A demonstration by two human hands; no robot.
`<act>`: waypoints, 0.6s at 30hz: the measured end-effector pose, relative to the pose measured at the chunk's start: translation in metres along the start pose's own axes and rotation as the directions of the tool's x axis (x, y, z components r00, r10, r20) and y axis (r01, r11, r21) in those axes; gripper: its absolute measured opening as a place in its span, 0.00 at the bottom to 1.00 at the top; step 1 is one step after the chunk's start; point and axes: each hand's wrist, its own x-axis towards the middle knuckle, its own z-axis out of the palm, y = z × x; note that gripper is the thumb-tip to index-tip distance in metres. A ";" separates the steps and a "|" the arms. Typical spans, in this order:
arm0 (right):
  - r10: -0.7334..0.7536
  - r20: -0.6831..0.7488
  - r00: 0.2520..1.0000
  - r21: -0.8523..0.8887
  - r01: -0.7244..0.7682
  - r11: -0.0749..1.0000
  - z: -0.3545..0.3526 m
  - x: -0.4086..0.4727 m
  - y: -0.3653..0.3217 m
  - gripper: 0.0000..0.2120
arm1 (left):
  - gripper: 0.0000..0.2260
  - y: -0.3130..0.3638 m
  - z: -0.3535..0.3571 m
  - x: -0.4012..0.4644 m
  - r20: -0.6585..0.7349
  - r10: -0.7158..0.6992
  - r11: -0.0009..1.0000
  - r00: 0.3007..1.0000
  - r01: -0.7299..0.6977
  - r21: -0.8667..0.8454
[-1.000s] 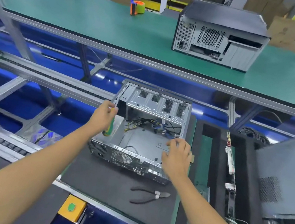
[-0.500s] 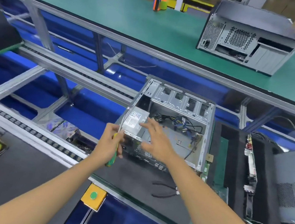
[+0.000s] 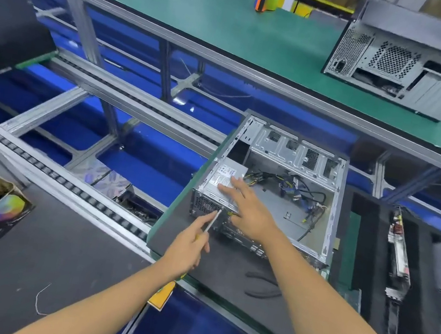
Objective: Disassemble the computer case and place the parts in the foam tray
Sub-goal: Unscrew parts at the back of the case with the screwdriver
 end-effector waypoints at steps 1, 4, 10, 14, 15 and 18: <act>-0.001 -0.001 1.000 0.003 0.001 1.000 -0.001 0.000 0.000 0.42 | 0.22 0.001 0.000 0.001 -0.006 -0.002 1.000 1.000 0.002 0.000; -0.004 -0.009 1.000 0.009 0.004 1.000 -0.002 -0.001 0.000 0.42 | 0.22 0.001 0.000 0.005 -0.005 -0.002 1.000 1.000 0.002 -0.002; -0.009 -0.012 1.000 0.013 0.010 1.000 -0.003 -0.001 -0.002 0.42 | 0.22 0.001 0.000 0.005 -0.012 -0.007 1.000 1.000 0.007 -0.004; -0.008 -0.015 1.000 0.013 0.008 1.000 -0.004 -0.002 -0.003 0.41 | 0.22 0.002 -0.001 0.003 -0.015 -0.003 1.000 1.000 0.003 0.000; -0.007 -0.016 1.000 0.013 0.007 1.000 -0.004 -0.002 -0.003 0.41 | 0.22 0.002 -0.001 0.003 -0.015 0.001 1.000 1.000 -0.001 -0.004; -0.002 -0.013 1.000 0.011 0.003 1.000 -0.004 -0.002 -0.003 0.41 | 0.22 0.002 0.000 0.002 -0.019 0.008 1.000 1.000 -0.008 -0.014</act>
